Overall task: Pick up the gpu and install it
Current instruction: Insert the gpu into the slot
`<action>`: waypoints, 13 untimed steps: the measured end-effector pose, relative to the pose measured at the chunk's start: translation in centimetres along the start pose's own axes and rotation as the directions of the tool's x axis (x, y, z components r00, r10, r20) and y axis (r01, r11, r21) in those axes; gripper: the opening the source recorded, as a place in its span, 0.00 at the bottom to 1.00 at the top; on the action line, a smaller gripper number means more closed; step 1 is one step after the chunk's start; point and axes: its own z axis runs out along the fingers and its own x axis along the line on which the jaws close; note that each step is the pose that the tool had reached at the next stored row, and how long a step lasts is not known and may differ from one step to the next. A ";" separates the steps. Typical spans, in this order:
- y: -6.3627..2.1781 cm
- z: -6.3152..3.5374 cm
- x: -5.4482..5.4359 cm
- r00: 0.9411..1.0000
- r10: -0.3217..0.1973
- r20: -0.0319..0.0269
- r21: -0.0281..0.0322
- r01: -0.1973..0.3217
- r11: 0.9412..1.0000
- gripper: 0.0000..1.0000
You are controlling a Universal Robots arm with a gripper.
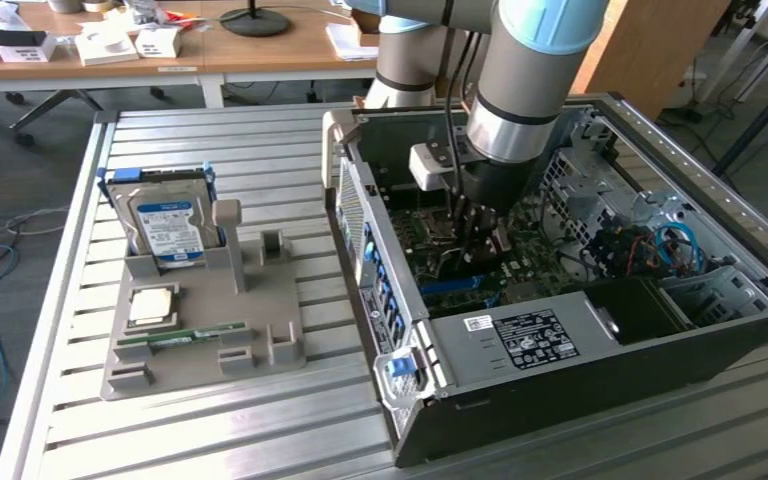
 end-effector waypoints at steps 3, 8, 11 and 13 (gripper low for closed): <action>0.00 0.00 0.0 1.000 0.000 0.000 0.000 0.000 1.000 0.26; 0.00 0.01 0.0 1.000 0.000 0.000 0.000 0.000 1.000 0.26; 0.01 0.01 0.1 1.000 0.005 0.000 0.000 -0.005 1.000 0.26; 0.00 0.00 0.1 1.000 0.007 0.000 0.000 -0.007 1.000 0.26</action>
